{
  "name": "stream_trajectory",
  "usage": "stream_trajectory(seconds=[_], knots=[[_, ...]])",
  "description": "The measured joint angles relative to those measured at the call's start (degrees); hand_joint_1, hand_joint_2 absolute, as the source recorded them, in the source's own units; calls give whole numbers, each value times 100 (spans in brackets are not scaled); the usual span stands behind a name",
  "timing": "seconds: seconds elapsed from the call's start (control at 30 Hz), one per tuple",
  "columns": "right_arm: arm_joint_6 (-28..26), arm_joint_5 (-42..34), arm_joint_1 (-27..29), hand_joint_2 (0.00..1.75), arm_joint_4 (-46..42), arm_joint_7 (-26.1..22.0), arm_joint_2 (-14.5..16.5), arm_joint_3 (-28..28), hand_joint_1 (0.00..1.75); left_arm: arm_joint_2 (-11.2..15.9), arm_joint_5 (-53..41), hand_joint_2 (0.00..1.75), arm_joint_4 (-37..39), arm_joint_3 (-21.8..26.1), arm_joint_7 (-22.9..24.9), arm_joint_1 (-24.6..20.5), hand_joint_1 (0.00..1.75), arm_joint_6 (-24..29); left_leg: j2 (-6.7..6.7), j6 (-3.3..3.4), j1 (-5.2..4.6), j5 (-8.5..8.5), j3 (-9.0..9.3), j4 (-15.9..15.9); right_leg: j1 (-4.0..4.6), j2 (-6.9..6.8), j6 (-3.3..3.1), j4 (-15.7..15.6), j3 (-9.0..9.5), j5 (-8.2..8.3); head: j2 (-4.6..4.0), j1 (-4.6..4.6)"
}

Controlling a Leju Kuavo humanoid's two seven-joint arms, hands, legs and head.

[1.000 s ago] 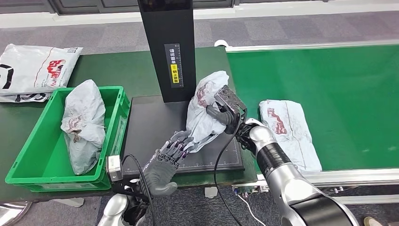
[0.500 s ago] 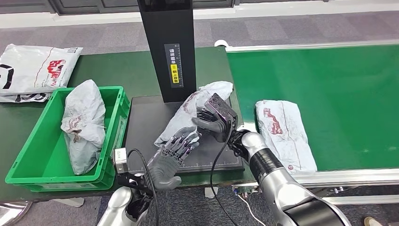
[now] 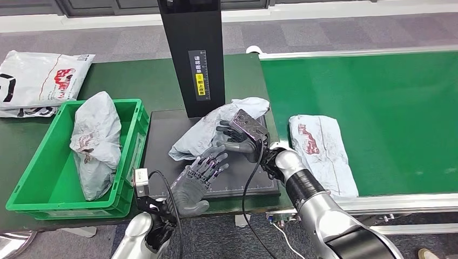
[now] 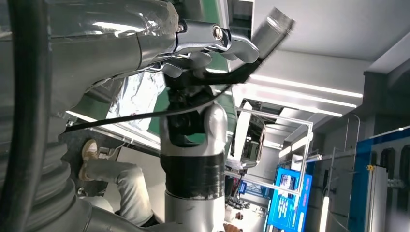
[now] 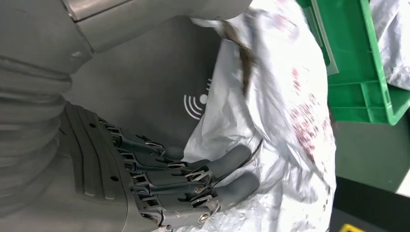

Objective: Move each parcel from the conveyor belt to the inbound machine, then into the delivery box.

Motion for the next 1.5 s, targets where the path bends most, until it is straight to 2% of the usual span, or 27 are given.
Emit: stream_trajectory(seconds=[0.1,0.37,0.53,0.7,1.0,1.1,1.27,1.33,1.4,1.47,1.5], knots=[[5,293,174,175,-678,-27,-166,62,0,21,-1,175,-70,1,-21,134,0,97,-1,0,0,0,0,0,0,-1,0,-1,0,0,0,0],[5,620,1274,175,-3878,-51,-932,-7,0,81,-7,175,-516,60,-102,638,0,235,-4,6,-2,-15,-2,1,-2,-4,6,-6,0,-7,0,0],[7,755,1804,175,-5364,21,-1168,-200,0,76,-31,175,-768,114,-87,794,0,238,6,9,-2,-23,-1,0,-1,3,5,-6,-1,-12,0,0],[9,803,2015,175,-5978,22,-1254,-273,0,70,-39,175,-880,117,-74,844,0,238,7,8,-1,-21,0,0,-1,3,4,-4,0,-11,0,0],[65,905,2152,175,-6357,-66,-1311,-352,0,62,-45,175,-926,120,-41,844,0,255,6,5,-2,-16,4,1,-2,2,2,-4,1,-9,0,0],[378,977,2360,175,-6720,-114,-1323,-559,0,35,-52,175,-927,151,38,831,0,291,4,6,-2,-18,4,1,-1,1,3,-4,1,-10,0,0],[1330,1196,2945,175,-7396,-311,-1368,-1006,0,-13,-217,175,-949,247,147,823,0,413,10,10,-2,-27,5,1,-2,6,4,-5,3,-16,0,0],[1662,1321,3181,175,-7647,-334,-1357,-1158,0,-25,-835,175,-961,254,223,794,0,857,11,10,-2,-29,7,1,-1,7,4,-7,0,-18,0,0],[1799,1409,3353,175,-7807,-286,-1311,-1294,0,-32,-2176,175,-921,172,498,638,0,1843,14,10,-2,-30,9,2,-1,9,5,-10,-4,-20,0,-1],[1802,1441,3492,175,-7851,-264,-1213,-1415,0,-36,-4478,175,-662,-174,1042,233,0,3049,9,13,-3,-25,5,2,-2,3,8,-10,-3,-15,0,-2],[1802,1434,3532,175,-7832,-283,-1164,-1454,0,-45,-5801,175,-401,-430,1283,-66,0,3447,5,16,-3,-21,1,2,-3,-1,9,-9,1,-10,0,-2]])
